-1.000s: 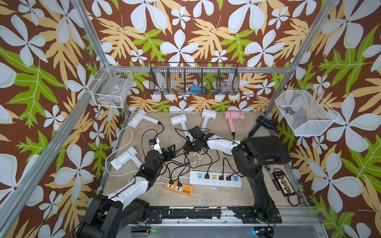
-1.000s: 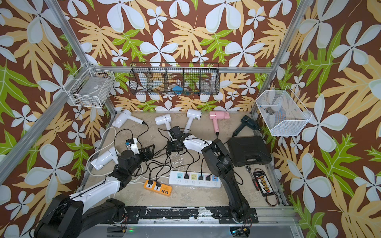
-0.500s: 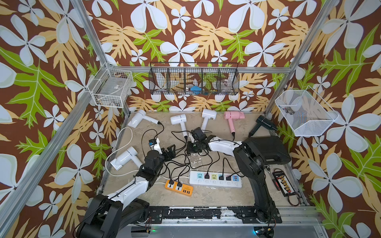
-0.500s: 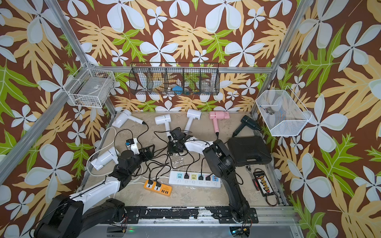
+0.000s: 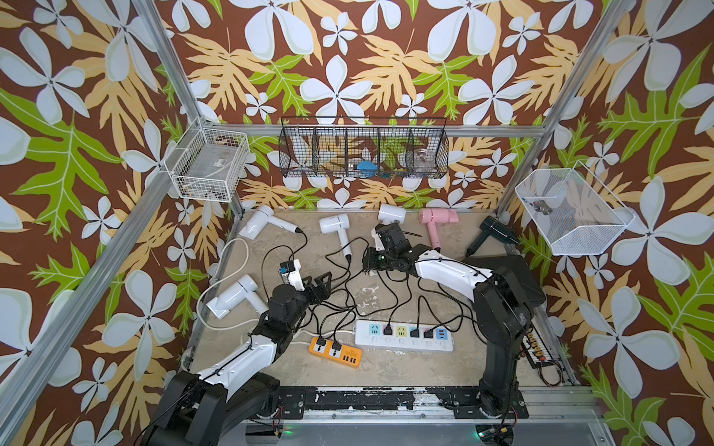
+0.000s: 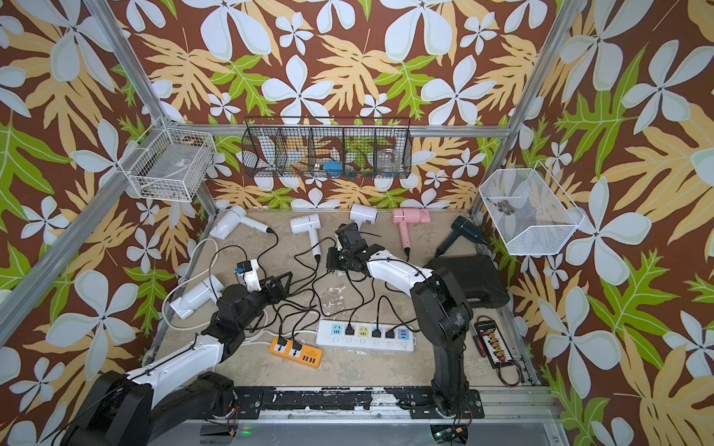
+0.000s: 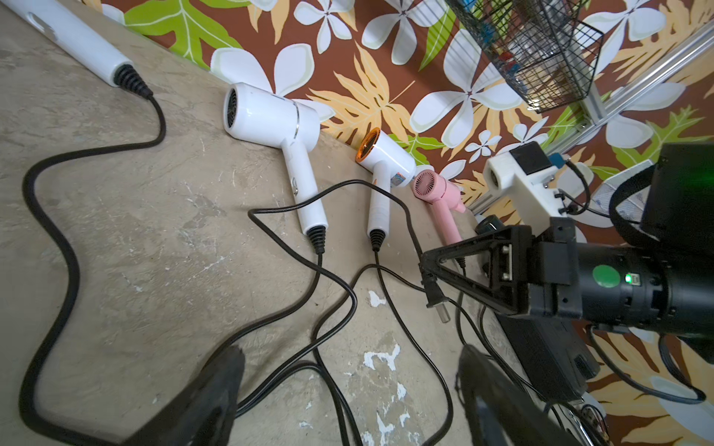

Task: Charge the blow dryers
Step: Pick up the plug from the center of the board.

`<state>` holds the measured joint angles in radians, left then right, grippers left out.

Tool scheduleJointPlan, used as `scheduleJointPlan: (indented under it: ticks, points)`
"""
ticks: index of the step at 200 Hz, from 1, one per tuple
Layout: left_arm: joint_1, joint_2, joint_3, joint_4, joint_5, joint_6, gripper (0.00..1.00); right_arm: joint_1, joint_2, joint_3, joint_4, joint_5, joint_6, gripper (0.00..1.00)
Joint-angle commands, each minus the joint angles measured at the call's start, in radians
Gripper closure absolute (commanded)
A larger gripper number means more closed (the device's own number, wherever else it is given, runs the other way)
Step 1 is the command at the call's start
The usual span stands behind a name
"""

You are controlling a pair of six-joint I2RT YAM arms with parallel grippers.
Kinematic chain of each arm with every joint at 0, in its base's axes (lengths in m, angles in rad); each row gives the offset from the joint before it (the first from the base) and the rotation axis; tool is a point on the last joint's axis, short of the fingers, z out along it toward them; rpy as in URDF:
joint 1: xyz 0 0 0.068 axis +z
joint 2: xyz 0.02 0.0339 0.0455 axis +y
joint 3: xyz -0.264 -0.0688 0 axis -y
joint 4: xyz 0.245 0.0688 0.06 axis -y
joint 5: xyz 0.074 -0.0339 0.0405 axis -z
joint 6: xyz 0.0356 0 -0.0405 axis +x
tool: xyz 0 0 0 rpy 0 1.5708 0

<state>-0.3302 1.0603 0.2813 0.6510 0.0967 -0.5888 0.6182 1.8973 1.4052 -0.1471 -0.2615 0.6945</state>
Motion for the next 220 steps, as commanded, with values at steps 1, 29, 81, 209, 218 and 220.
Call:
scheduleJointPlan:
  ticks: [1, 29, 81, 209, 218, 220]
  points:
    - [0.0, -0.007, -0.005, 0.065, 0.066, 0.019, 0.12, 0.003, -0.037, -0.019, 0.083, -0.047, 0.018, 1.0]
    - [-0.005, -0.013, -0.009, 0.102, 0.115, 0.022, 0.12, 0.014, -0.091, -0.05, 0.129, -0.07, 0.043, 1.0]
    - [-0.036, 0.003, 0.003, 0.142, 0.186, 0.039, 0.14, 0.073, -0.14, -0.057, 0.181, -0.066, 0.098, 1.0]
    - [-0.069, 0.114, 0.056, 0.146, 0.244, 0.04, 0.33, 0.19, -0.156, -0.08, 0.237, 0.007, 0.145, 1.0]
    - [-0.069, 0.113, 0.055, 0.146, 0.242, 0.041, 0.36, 0.193, -0.156, -0.081, 0.237, 0.005, 0.145, 1.0]
    - [-0.069, 0.113, 0.055, 0.146, 0.242, 0.04, 0.36, 0.192, -0.156, -0.082, 0.238, 0.005, 0.145, 1.0]
